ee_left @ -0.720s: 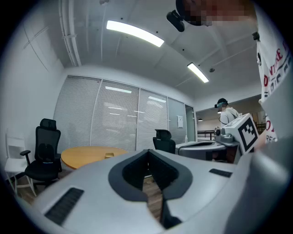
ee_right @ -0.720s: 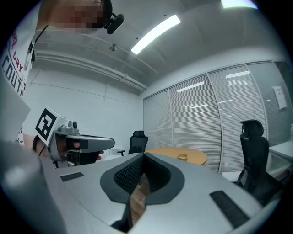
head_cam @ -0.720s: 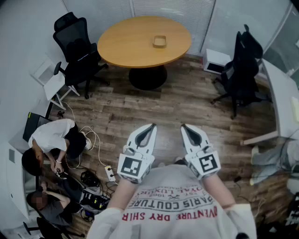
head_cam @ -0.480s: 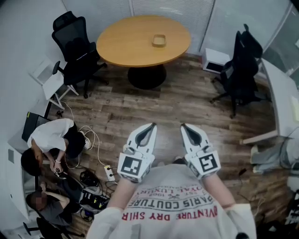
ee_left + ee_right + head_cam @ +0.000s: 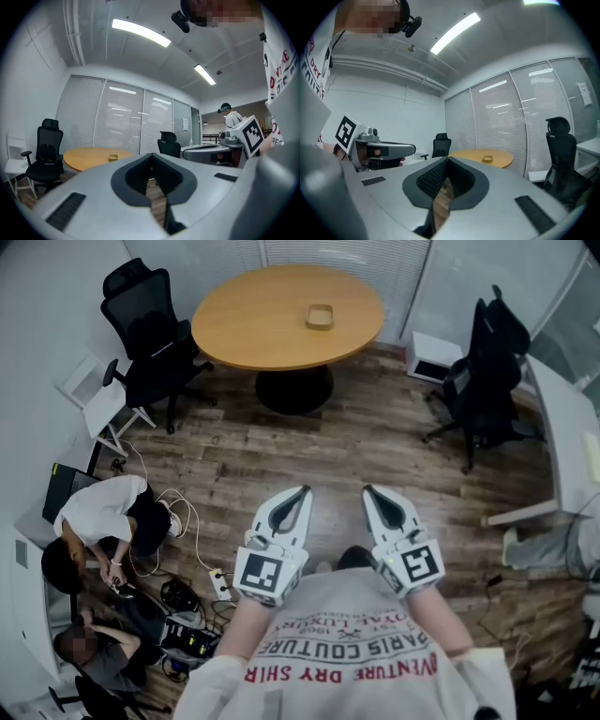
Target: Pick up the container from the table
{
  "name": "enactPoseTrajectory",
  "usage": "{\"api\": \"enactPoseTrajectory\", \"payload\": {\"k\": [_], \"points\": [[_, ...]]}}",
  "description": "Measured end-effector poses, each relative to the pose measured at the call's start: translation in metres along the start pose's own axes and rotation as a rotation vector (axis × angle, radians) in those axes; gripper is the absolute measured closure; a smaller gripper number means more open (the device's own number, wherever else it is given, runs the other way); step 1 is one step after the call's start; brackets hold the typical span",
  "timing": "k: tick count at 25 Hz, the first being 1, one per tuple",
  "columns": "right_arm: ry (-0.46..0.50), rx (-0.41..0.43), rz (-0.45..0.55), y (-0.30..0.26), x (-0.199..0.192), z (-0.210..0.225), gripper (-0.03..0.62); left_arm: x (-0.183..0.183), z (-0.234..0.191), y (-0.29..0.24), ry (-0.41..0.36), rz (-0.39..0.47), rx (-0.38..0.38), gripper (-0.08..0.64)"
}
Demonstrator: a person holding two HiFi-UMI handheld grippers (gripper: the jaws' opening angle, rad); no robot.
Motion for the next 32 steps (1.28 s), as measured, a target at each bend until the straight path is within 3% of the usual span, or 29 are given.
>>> {"api": "enactPoseTrajectory", "payload": {"k": [15,22,32], "points": [[-0.044,0.046,-0.033,-0.066,-0.029,0.043,0.591,-0.019,-0.053,-0.036,0.007,-0.03,0.109,0.558],[-0.076,0.072,-0.038,-0.134,-0.041,0.106,0.591,-0.029,-0.091,-0.112,0.002,-0.053,0.154,0.558],[-0.086,0.101,-0.015,-0.242,-0.039,0.226,0.591,-0.027,-0.145,-0.259,-0.047,-0.036,0.197,0.559]]}}
Point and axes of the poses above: the fingertips, and each gripper's own axes: y backward along the fingers, z to its right, x out of its top, the point moved 7 cm from there along y, backward along the fingers, and after that the axes turned 15 degrees about z, right-handed, at the moved point
